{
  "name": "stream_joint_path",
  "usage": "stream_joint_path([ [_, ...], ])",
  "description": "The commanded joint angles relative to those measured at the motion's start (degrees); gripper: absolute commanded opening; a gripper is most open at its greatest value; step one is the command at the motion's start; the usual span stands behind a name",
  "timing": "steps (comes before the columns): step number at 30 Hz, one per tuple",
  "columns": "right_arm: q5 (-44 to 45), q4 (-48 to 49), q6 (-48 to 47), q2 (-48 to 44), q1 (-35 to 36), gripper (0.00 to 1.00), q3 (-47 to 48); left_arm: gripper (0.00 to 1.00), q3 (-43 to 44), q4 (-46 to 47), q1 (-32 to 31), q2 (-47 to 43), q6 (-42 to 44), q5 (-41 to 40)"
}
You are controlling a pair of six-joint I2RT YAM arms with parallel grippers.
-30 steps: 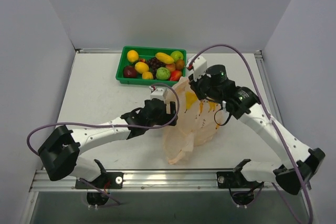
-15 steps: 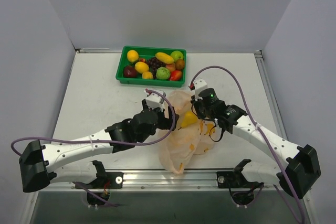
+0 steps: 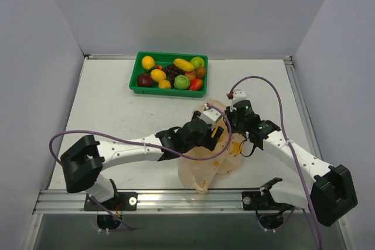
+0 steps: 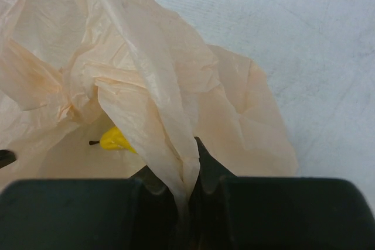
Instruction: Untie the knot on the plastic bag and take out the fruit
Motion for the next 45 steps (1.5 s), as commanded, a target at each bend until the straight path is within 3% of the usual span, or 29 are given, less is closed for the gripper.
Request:
stream_joint_path([
  [1,-3.76,1.27,3.32,-0.80,-1.78,0.03,-1.29,0.82,4.33,2.23,1.20,5.10,2.78,3.44],
  [18,-9.67,4.69,7.01,0.95,-4.07,0.03,-4.98,0.84,9.00,4.51,5.68,20.22,1.03,13.02],
  [27,-9.93,5.13,6.84,1.57,-4.07,0.03,-4.98,0.82,8.47,5.65,5.95,22.60,-0.64,17.06],
  [32,-9.23,5.57,6.75,1.66,-4.60,0.02,-5.07,0.68,5.39,8.20,6.03,22.07,-2.75,17.95],
  [37,-9.40,6.10,7.01,2.09,-4.95,0.02,-5.16,0.68,2.59,9.17,6.03,22.34,-4.16,17.95],
  [45,-10.37,6.54,7.37,2.01,-5.04,0.02,-5.42,0.79,-1.55,10.49,7.18,20.93,-5.30,16.80],
])
